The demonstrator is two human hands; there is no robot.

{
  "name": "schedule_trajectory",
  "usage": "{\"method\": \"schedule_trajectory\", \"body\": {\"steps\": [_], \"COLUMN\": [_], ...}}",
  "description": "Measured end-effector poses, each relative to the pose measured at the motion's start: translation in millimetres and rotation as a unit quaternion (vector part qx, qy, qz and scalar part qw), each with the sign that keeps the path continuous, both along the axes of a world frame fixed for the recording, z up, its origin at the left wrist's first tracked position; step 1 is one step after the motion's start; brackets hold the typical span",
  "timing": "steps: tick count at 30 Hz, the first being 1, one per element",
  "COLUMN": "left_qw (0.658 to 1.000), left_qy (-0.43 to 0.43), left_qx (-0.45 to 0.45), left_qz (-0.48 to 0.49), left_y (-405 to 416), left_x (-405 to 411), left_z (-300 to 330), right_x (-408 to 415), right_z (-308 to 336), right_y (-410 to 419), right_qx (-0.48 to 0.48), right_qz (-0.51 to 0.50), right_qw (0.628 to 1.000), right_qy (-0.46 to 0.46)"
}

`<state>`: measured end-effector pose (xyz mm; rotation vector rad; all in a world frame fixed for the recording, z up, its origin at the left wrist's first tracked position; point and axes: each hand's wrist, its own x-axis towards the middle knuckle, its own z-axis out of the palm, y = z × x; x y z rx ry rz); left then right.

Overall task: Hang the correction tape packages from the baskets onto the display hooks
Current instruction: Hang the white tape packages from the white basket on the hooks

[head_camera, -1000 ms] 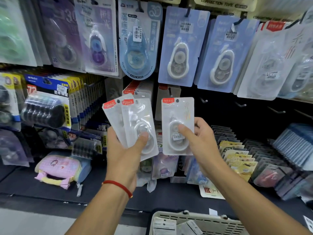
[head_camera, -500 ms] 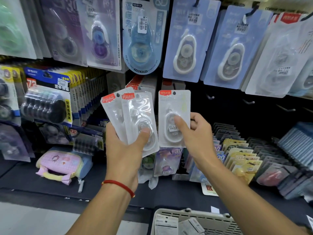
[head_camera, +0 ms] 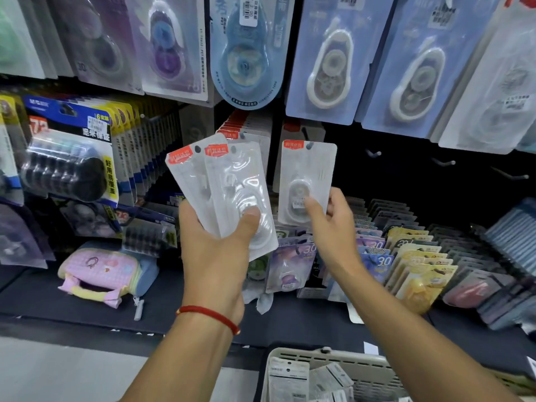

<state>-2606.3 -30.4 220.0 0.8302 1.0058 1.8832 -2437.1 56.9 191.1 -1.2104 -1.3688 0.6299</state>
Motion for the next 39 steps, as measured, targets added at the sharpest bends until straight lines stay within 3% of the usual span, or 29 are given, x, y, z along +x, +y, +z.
{"method": "schedule_trajectory", "body": {"steps": [7,12,16,20,22,27,31,39], "left_qw": [1.0,1.0,1.0,0.999,0.999,0.996,0.997,0.998], "left_qy": [-0.012,-0.009,-0.006,0.011,0.013,0.007,-0.006,-0.008], "left_qx": [0.003,0.002,-0.005,-0.009,-0.01,-0.012,-0.053,-0.06], "left_qz": [-0.009,-0.007,-0.01,-0.032,-0.052,-0.091,-0.056,-0.03], "left_y": [4.5,5.0,2.8,-0.6,-2.6,-6.2,-4.7,-3.5], "left_x": [12.8,11.4,9.1,13.7,18.0,26.0,23.5,17.7], "left_z": [-1.4,-1.7,-1.8,0.3,2.2,6.1,3.5,1.8], "right_x": [-9.9,-3.5,1.8,2.4,4.4,13.4,19.3,20.0], "right_z": [3.7,14.0,14.3,26.2,34.5,40.4,43.9,42.1], "right_y": [97.0,105.9,59.5,-13.0,-37.7,-55.1,-53.3,-39.3], "right_qx": [-0.117,-0.237,-0.15,-0.077,-0.069,-0.055,-0.054,-0.03], "right_qz": [-0.069,-0.09,-0.068,0.137,0.199,0.166,0.099,0.069], "right_qw": [0.988,0.966,0.984,0.987,0.976,0.984,0.993,0.997], "right_qy": [0.068,0.056,-0.067,-0.014,-0.047,-0.038,0.023,0.002]}}
